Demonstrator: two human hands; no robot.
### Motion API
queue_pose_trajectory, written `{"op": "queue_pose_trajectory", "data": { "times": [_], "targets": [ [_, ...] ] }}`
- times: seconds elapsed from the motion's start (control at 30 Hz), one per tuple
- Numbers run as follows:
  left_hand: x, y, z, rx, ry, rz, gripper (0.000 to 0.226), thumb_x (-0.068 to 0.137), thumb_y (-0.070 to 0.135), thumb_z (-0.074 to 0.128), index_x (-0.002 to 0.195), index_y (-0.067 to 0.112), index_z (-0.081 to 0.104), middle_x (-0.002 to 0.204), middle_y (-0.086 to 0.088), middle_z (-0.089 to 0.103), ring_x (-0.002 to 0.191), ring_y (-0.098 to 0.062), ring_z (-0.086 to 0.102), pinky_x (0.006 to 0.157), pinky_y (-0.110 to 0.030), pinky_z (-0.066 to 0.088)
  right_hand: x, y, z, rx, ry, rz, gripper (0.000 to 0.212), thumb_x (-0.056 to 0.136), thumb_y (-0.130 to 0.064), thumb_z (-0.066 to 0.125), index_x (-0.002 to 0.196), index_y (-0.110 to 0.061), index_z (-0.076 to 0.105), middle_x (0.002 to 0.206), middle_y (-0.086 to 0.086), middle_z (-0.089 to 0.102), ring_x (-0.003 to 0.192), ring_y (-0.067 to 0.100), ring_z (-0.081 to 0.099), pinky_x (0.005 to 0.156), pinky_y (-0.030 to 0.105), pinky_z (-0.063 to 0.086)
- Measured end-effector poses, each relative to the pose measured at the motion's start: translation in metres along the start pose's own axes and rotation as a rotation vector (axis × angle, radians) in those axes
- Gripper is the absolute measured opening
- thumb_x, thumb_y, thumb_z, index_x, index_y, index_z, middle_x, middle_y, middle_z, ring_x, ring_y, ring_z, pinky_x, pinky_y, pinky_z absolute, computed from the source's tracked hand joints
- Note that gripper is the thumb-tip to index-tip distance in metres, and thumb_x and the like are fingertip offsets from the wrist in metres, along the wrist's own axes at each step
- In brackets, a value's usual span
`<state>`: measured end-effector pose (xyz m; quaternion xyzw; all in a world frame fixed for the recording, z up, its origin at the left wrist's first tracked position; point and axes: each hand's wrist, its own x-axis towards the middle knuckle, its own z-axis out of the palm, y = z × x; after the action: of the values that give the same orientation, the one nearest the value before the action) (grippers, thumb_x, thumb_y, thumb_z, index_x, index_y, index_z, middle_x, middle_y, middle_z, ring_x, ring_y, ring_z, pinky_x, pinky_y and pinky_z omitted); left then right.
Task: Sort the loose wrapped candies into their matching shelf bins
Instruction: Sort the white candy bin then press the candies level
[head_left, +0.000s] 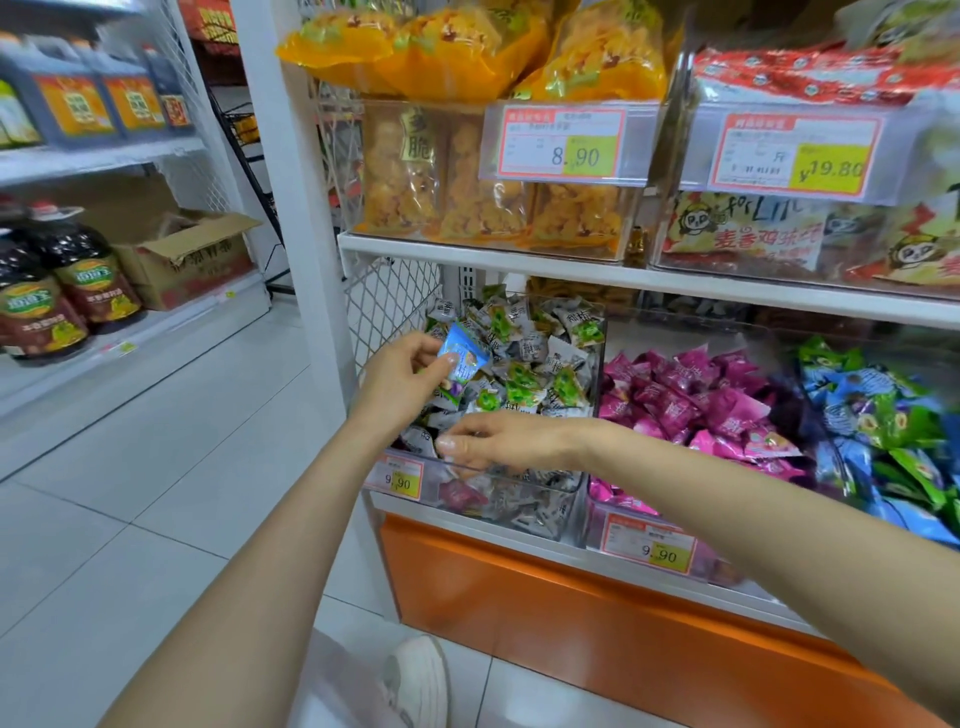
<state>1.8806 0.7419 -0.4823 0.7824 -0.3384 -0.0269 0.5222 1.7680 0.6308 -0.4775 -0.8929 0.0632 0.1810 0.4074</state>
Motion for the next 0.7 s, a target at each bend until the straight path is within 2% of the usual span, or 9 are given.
{"op": "queue_pose_trajectory", "data": {
  "times": [0.07,0.17,0.27,0.37,0.47,0.53,0.57,0.63,0.7],
  "targets": [
    [-0.005,0.001,-0.002,0.047,-0.006,-0.042,0.011,0.089,0.031,0.058,0.078,0.028,0.055,0.076,0.007,0.058,0.075,-0.023,0.06,0.078,-0.047,0.053,-0.003,0.002,-0.004,0.058,0.033,-0.016,0.051,0.09,-0.056,0.044,0.127,-0.022,0.048,0.13,-0.003,0.054,0.115,0.012,0.056,0.101,0.034,0.039],
    [-0.011,0.0,-0.004,0.115,-0.008,-0.099,0.018,0.093,0.025,0.052,0.076,0.022,0.048,0.067,0.006,0.056,0.062,-0.015,0.056,0.073,-0.043,0.054,-0.006,0.008,-0.013,0.053,0.092,-0.047,0.038,0.089,-0.056,0.047,0.116,-0.03,0.052,0.123,-0.008,0.057,0.111,0.005,0.058,0.1,0.03,0.038],
    [-0.017,0.0,-0.005,0.028,-0.107,-0.181,0.013,0.096,0.023,0.046,0.088,0.014,0.045,0.068,-0.002,0.062,0.059,-0.024,0.066,0.063,-0.039,0.057,-0.007,0.013,-0.019,0.021,0.167,-0.061,0.04,0.086,-0.058,0.049,0.114,-0.029,0.055,0.119,-0.009,0.06,0.107,0.002,0.059,0.103,0.033,0.039],
    [-0.021,-0.002,-0.004,-0.058,-0.209,-0.262,0.012,0.099,0.023,0.04,0.098,0.011,0.041,0.072,-0.006,0.067,0.055,-0.017,0.068,0.052,-0.025,0.055,-0.008,0.013,-0.022,0.006,0.218,-0.094,0.04,0.085,-0.057,0.05,0.112,-0.029,0.058,0.114,-0.011,0.061,0.104,0.002,0.059,0.101,0.03,0.04],
    [-0.019,-0.001,-0.001,0.013,-0.208,-0.221,0.016,0.101,0.026,0.037,0.103,0.01,0.04,0.077,-0.001,0.064,0.064,-0.013,0.064,0.052,-0.019,0.048,-0.01,0.011,-0.023,-0.012,0.217,-0.103,0.045,0.081,-0.061,0.048,0.112,-0.031,0.059,0.115,-0.013,0.061,0.104,0.001,0.06,0.098,0.026,0.04],
    [-0.015,-0.003,0.0,0.145,-0.167,-0.164,0.018,0.1,0.028,0.037,0.102,0.01,0.042,0.077,0.003,0.054,0.066,-0.008,0.053,0.05,-0.013,0.039,-0.012,0.011,-0.022,-0.022,0.207,-0.094,0.045,0.079,-0.062,0.048,0.11,-0.031,0.06,0.109,-0.013,0.063,0.099,0.002,0.062,0.095,0.025,0.042],
    [-0.014,-0.004,0.0,0.184,-0.167,-0.146,0.019,0.1,0.028,0.037,0.1,0.01,0.042,0.076,0.003,0.05,0.067,-0.009,0.048,0.051,-0.015,0.036,-0.014,0.011,-0.02,-0.037,0.209,-0.098,0.048,0.076,-0.064,0.048,0.108,-0.03,0.062,0.105,-0.014,0.064,0.095,0.003,0.064,0.093,0.025,0.044],
    [-0.01,-0.008,0.002,0.201,-0.194,-0.141,0.019,0.1,0.029,0.037,0.097,0.011,0.041,0.074,0.002,0.045,0.068,-0.013,0.043,0.056,-0.022,0.035,-0.017,0.011,-0.015,-0.075,0.2,-0.11,0.053,0.073,-0.066,0.046,0.105,-0.028,0.063,0.098,-0.012,0.066,0.09,0.009,0.066,0.084,0.025,0.049],
    [-0.007,-0.008,0.003,0.138,-0.201,-0.162,0.019,0.1,0.028,0.038,0.099,0.009,0.041,0.074,0.001,0.043,0.066,-0.011,0.042,0.051,-0.013,0.039,-0.016,0.01,-0.008,-0.086,0.155,-0.1,0.06,0.072,-0.067,0.043,0.107,-0.022,0.061,0.099,-0.003,0.068,0.091,0.015,0.066,0.084,0.031,0.053]
  ]
}}
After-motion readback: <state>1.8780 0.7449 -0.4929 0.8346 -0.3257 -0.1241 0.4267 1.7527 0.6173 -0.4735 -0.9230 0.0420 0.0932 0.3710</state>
